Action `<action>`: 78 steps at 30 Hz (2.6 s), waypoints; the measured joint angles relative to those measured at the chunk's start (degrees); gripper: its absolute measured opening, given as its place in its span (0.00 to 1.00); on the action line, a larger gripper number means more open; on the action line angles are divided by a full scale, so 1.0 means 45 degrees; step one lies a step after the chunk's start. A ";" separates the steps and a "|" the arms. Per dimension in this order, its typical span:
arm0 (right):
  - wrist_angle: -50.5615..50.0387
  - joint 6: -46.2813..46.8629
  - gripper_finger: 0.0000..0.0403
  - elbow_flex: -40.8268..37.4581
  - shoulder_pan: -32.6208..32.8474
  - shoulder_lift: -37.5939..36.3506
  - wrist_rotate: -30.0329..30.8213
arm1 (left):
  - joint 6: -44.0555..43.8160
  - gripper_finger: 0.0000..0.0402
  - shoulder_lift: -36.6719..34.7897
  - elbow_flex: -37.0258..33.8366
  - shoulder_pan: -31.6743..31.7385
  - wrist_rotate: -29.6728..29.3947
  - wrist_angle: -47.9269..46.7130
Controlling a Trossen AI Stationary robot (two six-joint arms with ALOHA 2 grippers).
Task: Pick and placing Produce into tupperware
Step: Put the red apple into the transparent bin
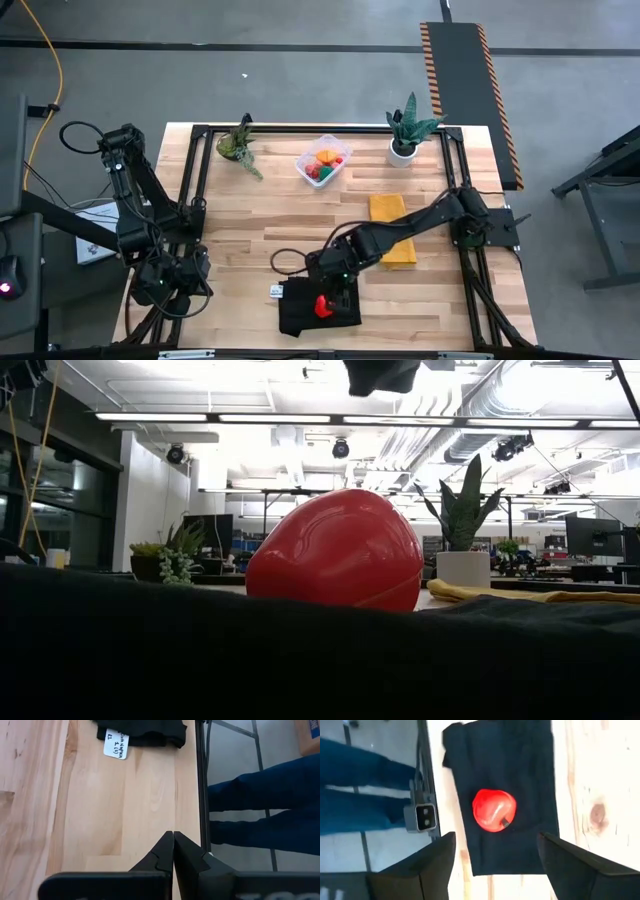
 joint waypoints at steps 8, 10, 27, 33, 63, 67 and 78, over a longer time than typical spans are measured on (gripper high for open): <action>0.0393 0.4791 0.69 0.0000 -0.0397 0.0000 -0.0603 | -0.0001 0.00 0.0000 0.0000 0.0019 -0.0009 -0.0134; 0.0328 0.5741 0.69 0.0000 -0.0356 0.0000 -0.0529 | 0.0001 0.00 0.0000 0.0000 0.0019 -0.0025 -0.0393; 0.2983 1.2822 0.69 0.0000 0.0091 -0.0005 0.2543 | -0.0132 0.00 0.0000 0.0000 0.0034 -0.1354 -0.0898; 0.2266 1.4582 0.69 0.0000 0.0386 -0.0015 0.2960 | -0.0268 0.00 -0.0005 0.0000 0.0034 -0.1866 -0.0967; 0.0912 2.3037 0.69 -0.0005 0.0795 0.1800 0.1786 | 0.3109 0.00 -0.0010 -0.0005 0.0024 -0.1801 -0.1669; 0.1098 2.3091 0.69 -0.0005 0.0789 0.1812 0.1664 | 0.3308 0.00 -0.0010 -0.0005 0.0024 -0.1796 -0.1670; 0.1533 2.2675 0.69 -0.0005 0.1076 0.1812 0.1395 | 0.3346 0.00 -0.0010 -0.0005 0.0024 -0.1765 -0.1832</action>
